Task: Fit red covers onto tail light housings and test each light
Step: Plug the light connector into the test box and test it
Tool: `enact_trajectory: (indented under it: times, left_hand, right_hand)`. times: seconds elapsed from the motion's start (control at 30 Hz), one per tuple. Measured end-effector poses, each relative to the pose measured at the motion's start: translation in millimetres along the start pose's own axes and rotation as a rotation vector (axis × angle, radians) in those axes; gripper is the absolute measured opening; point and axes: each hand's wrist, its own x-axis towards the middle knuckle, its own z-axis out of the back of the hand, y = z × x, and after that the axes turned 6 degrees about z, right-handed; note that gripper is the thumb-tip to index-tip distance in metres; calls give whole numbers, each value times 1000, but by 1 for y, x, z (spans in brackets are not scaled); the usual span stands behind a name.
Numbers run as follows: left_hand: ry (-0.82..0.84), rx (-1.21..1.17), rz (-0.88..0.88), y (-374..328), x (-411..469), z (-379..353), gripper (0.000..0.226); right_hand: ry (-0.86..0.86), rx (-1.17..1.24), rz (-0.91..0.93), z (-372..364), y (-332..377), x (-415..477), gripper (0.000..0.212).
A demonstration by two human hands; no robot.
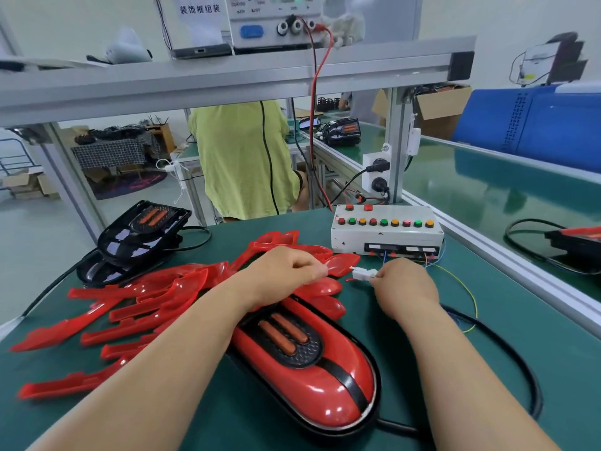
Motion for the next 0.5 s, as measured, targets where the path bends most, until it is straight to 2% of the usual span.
enact_trajectory:
  times: [0.13,0.2,0.3,0.37,0.5]
  left_hand:
    - [147,92,-97,5,-9,-2,16]
    - [170,47,-48,3,-15,-3,29]
    - [175,-103,118,2,-22,-4,50]
    - [140,-192,215,4,-25,-7,49]
    - [-70,-262,319,7,-28,-7,49]
  right_hand:
    - [-79,-22,31,1,2,-1,20]
    - [-141,-9,40,2,1,-1,22]
    - [-170,-4,58,3,-1,-1,23]
    - [-185,39,84,4,-2,-1,24]
    - [-211,62,173,6,0,-1,22]
